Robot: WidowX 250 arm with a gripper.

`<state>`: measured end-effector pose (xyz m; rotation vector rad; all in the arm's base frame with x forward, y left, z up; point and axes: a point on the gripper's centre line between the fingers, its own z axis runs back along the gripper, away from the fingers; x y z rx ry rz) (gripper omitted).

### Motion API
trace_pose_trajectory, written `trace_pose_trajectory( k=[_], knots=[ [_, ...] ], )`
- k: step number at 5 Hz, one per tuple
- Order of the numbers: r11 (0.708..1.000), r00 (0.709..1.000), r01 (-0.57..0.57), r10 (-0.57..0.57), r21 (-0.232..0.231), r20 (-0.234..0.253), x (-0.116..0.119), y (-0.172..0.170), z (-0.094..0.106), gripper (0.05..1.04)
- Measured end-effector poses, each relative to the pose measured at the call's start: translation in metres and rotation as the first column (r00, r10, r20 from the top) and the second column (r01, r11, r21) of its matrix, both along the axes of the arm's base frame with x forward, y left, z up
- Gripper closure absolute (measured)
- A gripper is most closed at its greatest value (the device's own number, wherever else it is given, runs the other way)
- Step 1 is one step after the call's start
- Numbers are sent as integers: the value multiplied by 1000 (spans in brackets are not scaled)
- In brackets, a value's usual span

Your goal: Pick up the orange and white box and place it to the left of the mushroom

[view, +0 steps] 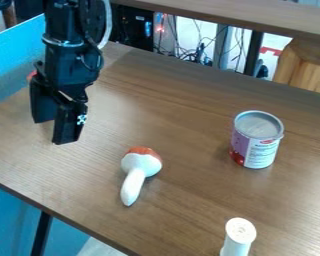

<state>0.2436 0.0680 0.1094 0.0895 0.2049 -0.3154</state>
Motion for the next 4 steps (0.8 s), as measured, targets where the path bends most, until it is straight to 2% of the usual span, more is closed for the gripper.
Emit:
trace_pose_trajectory(
  k=[1,2,3,4],
  knots=[
    [1000,1000,1,-1,-6,-24,-1,0,-6,82],
    [999,1000,-30,30,-29,4,7,12,3,82],
    [997,998,-70,70,-35,-5,15,29,1,82],
    [995,995,-96,95,-21,-29,22,42,-4,82]
  ],
)
